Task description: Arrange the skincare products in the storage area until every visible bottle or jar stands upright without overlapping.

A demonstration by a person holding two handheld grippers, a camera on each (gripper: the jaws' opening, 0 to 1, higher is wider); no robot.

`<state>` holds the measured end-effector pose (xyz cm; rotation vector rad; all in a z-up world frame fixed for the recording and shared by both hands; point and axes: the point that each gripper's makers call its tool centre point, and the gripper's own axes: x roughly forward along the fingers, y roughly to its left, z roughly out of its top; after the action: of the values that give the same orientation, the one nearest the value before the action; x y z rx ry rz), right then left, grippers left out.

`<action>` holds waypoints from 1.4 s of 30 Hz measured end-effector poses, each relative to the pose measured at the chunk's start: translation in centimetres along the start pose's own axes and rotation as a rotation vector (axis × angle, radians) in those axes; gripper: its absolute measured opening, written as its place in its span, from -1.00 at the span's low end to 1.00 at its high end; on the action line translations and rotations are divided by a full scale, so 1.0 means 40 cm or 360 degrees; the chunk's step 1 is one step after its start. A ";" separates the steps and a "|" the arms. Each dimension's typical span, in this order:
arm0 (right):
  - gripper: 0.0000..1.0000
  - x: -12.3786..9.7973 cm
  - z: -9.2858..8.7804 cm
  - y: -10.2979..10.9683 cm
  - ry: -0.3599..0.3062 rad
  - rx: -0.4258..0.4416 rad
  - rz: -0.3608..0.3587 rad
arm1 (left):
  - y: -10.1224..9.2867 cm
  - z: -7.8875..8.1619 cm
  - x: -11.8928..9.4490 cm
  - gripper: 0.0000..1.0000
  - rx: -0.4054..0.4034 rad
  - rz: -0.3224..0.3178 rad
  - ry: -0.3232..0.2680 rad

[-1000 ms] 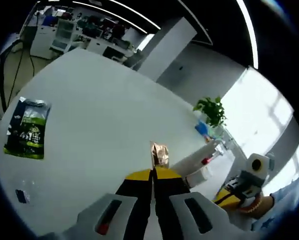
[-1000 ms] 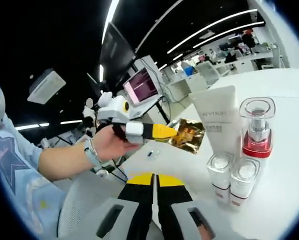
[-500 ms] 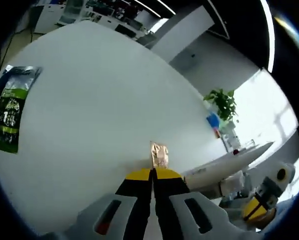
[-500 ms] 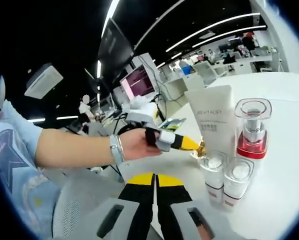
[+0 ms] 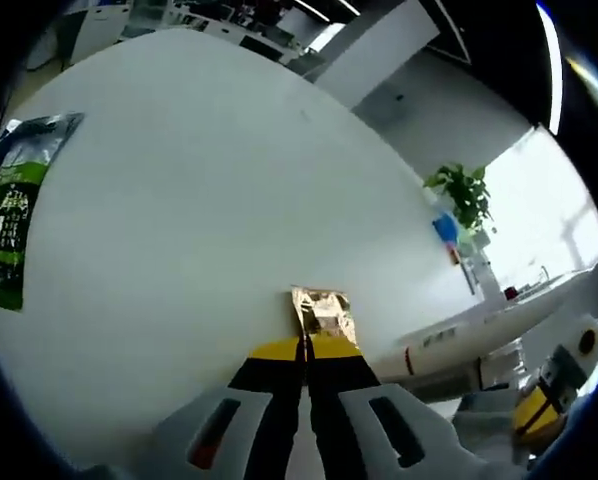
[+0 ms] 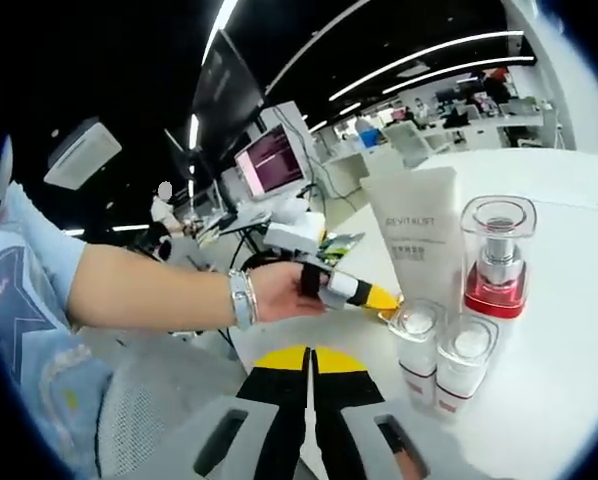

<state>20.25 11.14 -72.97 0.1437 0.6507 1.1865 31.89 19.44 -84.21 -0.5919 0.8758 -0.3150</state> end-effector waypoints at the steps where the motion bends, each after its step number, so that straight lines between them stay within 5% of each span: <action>1: -1.00 0.001 -0.001 0.002 0.0005 -0.0004 0.0004 | 0.001 -0.002 0.000 -1.00 -0.0002 0.0005 0.0004; 11: -1.00 0.003 -0.004 0.006 0.0015 -0.0005 0.0014 | 0.019 0.004 -0.024 -1.00 0.0076 0.0090 -0.0038; 23: -1.00 0.004 -0.007 0.018 0.0032 -0.0036 0.0032 | 0.003 0.066 -0.124 -0.82 0.0098 0.0101 -0.0234; 36: -1.00 0.008 -0.014 0.041 0.0070 -0.0090 0.0079 | 0.112 0.090 -0.317 -0.57 0.0129 0.0354 -0.0353; 42: -1.00 0.009 -0.018 0.045 0.0085 -0.0102 0.0083 | 0.223 0.061 -0.395 -0.30 0.0155 0.0655 -0.0313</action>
<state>18.48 12.00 -72.94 0.0757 0.6584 1.2637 24.41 35.12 -78.52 -0.3342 0.7658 0.0728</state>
